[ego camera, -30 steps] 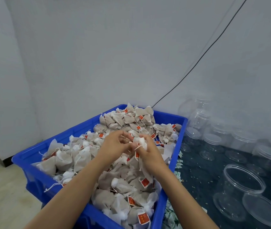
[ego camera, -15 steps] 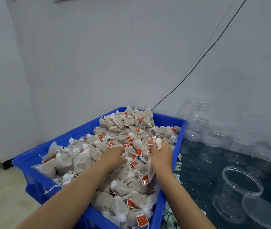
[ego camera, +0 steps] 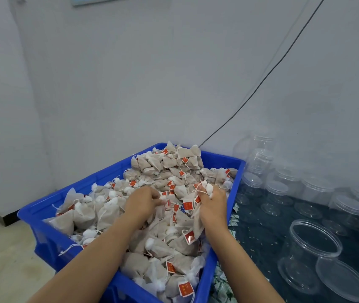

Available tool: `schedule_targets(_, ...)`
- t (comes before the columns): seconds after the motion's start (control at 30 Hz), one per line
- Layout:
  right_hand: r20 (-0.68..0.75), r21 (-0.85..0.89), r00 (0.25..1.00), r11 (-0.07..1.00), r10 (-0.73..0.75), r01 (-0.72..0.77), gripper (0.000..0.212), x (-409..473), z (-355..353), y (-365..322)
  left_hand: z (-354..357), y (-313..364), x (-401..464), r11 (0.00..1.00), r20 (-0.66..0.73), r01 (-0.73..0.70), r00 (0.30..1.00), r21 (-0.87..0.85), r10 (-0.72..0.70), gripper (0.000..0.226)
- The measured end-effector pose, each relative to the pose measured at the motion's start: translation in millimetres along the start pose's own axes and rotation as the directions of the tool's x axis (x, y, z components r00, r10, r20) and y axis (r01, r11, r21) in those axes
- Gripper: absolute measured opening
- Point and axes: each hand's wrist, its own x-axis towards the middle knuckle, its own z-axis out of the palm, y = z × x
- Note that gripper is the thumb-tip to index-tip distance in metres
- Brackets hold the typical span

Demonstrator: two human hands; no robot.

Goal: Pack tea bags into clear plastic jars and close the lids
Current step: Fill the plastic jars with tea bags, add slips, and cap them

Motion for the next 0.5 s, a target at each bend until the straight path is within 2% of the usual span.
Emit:
schedule_targets(0.1,0.121,0.068,0.992,0.997,-0.040,0.032,0.012,-7,0,-7,-10,13,-9,0.948,-0.182,-0.106,0.982,-0.298,0.053,0.032)
schedule_targets(0.17,0.236,0.132,0.968,0.990,-0.080,0.049,0.015,-13,0,-12,-15,25,-16,0.873,-0.183,-0.175,0.978,-0.456,0.101,0.026)
schedule_targets(0.27,0.414,0.172,0.902,0.984,-0.123,0.055,0.021,-17,-1,-15,-19,33,-21,0.800,-0.117,-0.178,0.984,-0.573,0.136,0.011)
schedule_targets(0.37,0.547,0.122,0.831,0.992,-0.101,0.040,0.024,-17,-2,-13,-24,28,-23,0.761,-0.039,-0.130,0.990,-0.635,0.136,0.001)
schedule_targets(0.43,0.563,0.058,0.823,0.997,-0.076,0.052,0.024,-17,0,-11,-29,24,-24,0.745,0.061,-0.073,0.987,-0.663,0.151,0.004)
schedule_targets(0.5,0.527,-0.015,0.848,0.996,-0.062,0.082,0.025,-16,2,-9,-33,20,-26,0.755,0.163,0.004,0.977,-0.656,0.136,0.008)
